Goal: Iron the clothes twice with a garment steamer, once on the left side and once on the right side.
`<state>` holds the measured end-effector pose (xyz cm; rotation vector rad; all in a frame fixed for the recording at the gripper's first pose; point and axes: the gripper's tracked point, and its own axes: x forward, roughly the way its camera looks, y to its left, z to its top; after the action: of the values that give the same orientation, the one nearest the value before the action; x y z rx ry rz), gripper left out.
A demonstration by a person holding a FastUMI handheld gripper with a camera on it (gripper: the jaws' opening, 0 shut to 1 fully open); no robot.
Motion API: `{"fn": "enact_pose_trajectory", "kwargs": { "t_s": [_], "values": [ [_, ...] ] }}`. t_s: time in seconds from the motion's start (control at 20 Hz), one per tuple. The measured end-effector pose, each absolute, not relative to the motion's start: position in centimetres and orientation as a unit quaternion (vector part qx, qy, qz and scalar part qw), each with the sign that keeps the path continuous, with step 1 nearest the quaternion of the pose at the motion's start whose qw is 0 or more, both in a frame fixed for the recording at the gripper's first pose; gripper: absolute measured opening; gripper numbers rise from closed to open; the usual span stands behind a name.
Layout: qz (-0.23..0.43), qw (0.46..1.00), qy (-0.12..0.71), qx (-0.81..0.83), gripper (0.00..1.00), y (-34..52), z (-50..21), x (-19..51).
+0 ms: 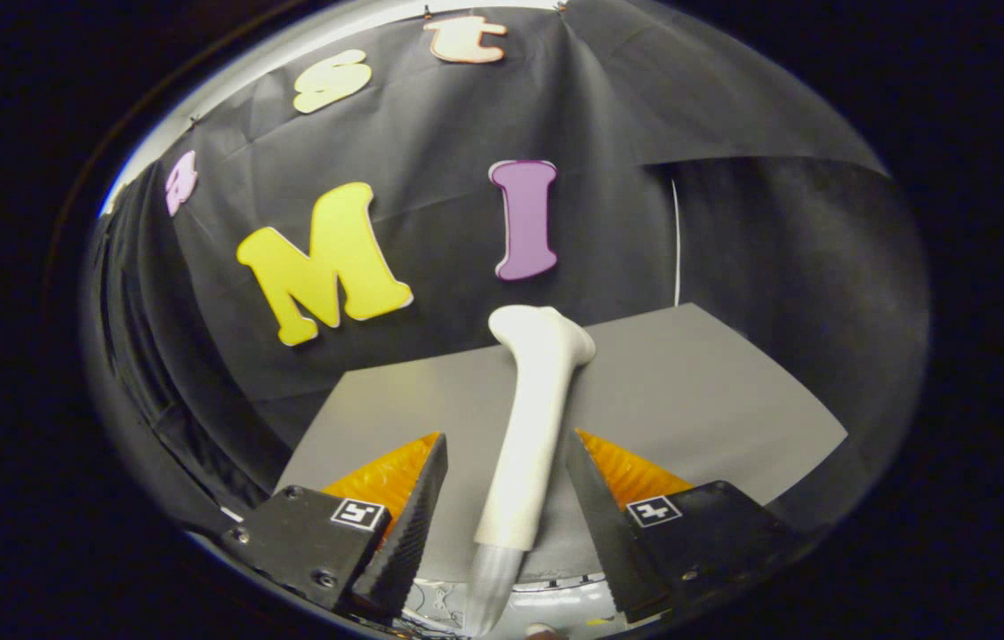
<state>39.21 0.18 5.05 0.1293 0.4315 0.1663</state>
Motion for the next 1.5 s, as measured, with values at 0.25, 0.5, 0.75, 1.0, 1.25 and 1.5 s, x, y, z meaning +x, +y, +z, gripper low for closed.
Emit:
{"fn": "enact_pose_trajectory", "kwargs": {
  "t_s": [0.25, 0.5, 0.75, 1.0, 1.25, 1.5],
  "values": [
    [0.062, 0.963, 0.255, 0.068, 0.78, 0.1, 3.3, 41.5],
    [0.042, 0.957, 0.279, 0.070, 0.71, -0.3, 2.6, 42.2],
    [0.058, 0.957, 0.276, 0.070, 0.55, 1.4, 2.6, 43.0],
    [0.071, 0.955, 0.266, 0.107, 0.44, 1.5, 3.1, 42.5],
    [0.107, 0.959, 0.229, 0.131, 0.38, 3.4, 4.8, 39.7],
    [0.132, 0.967, 0.169, 0.136, 0.38, 5.3, 9.1, 36.0]
  ]
}}
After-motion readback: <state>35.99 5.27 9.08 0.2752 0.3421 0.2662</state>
